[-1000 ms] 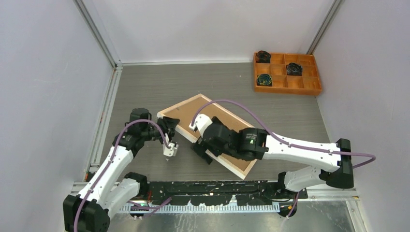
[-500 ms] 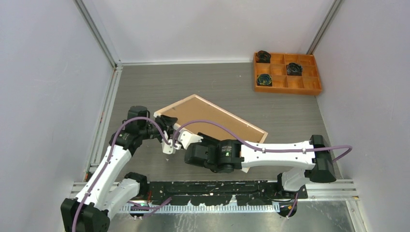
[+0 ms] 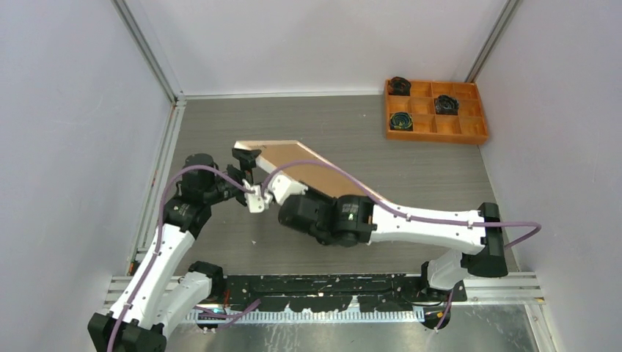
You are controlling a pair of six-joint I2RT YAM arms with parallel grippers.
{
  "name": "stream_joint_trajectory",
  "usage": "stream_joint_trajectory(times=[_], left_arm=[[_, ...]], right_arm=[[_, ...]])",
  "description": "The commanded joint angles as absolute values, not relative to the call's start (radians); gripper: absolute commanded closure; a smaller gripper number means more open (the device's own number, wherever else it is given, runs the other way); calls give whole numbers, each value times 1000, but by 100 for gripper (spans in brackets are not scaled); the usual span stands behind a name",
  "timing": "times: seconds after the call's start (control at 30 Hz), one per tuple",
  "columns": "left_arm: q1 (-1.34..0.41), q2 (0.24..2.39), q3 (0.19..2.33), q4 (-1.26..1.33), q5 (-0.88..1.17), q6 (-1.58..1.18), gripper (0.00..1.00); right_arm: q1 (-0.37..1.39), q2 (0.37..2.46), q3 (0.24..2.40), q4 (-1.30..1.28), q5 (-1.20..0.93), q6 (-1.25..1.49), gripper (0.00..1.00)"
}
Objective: Put the photo into the frame
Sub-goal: Turn over the photo frame at the center of the board.
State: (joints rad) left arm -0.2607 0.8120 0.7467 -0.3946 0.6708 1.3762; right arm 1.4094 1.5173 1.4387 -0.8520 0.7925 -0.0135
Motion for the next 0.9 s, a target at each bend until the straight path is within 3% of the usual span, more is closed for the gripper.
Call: stream_joint_trajectory(times=[0.0,0.2,0.37,0.67,0.87], left_arm=[[-238,811,887,-233,558,996,0],[-101,894,1120,-332,567,639,0],[-24,960,1210,-428,604,505,0],[33,1112,1321,-760,689,546,0],[37,1242,1319,-884,599,633,0]], right_arm=[[1281,1508,1662,-782,709,41,95],[1096,1628,1930,-841,482,196,99],[857,1714,2110,-922,220,380,99],[529,1593,1718,-599,-144,666,99],[394,1476,1415,-346,-282,821,99]])
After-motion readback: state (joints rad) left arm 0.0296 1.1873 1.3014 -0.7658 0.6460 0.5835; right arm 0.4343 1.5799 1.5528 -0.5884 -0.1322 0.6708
